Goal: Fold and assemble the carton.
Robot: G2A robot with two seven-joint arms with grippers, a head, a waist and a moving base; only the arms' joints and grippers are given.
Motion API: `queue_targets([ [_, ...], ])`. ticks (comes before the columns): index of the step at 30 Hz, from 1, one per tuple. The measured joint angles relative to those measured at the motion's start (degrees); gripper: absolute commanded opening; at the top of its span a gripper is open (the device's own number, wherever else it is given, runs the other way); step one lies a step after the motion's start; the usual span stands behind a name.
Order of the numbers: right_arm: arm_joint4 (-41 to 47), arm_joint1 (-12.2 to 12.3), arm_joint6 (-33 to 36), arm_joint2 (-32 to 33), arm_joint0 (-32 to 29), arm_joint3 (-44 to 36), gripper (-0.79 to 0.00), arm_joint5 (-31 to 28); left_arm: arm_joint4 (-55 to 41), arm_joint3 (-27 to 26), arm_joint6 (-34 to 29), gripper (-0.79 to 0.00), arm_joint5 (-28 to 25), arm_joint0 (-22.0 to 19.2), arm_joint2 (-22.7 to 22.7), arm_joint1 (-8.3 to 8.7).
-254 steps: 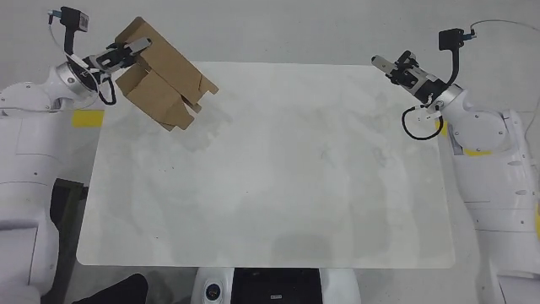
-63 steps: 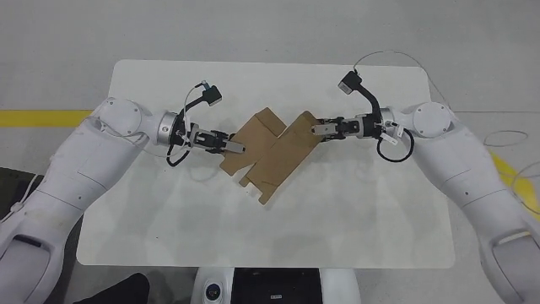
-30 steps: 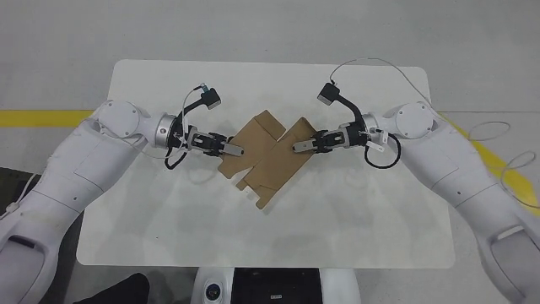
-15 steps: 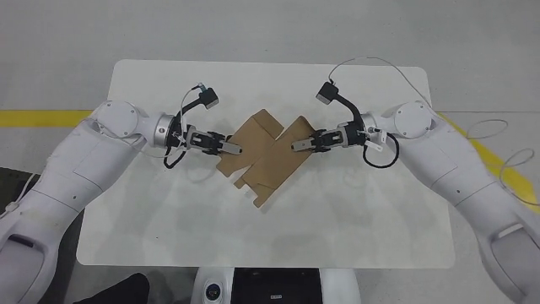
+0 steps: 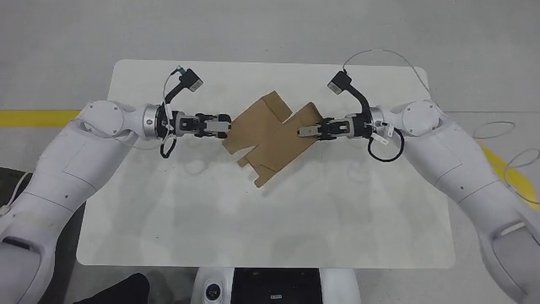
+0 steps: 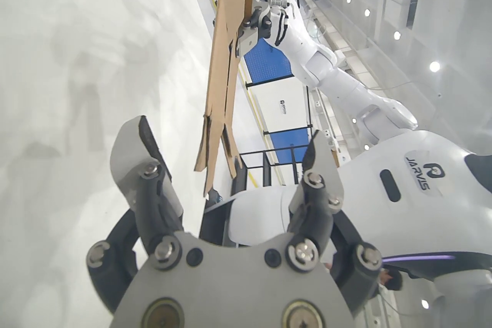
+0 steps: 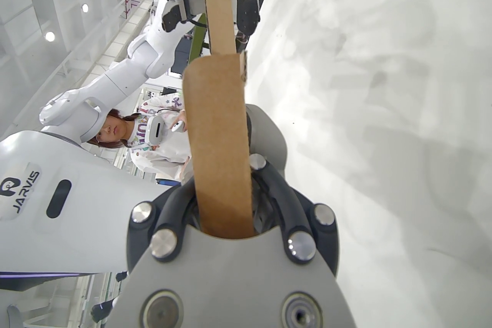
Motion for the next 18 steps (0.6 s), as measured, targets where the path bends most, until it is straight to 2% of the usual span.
queue_targets([
  [5,1.5,-0.6,-0.2,1.1,0.0,1.9,-0.785,-0.1,0.8,-0.2,3.4,0.000,-3.3,0.8,-0.8,-0.16],
  [10,1.7,-1.6,-1.4,1.8,0.1,3.0,-0.785,-0.5,-1.5,0.0,3.8,0.000,-3.7,1.5,-0.9,-0.85],
  [18,-1.5,-3.6,-7.1,1.8,-0.2,3.1,-0.785,1.9,-4.5,2.2,3.9,0.000,-3.8,1.8,-1.6,-2.29],
])
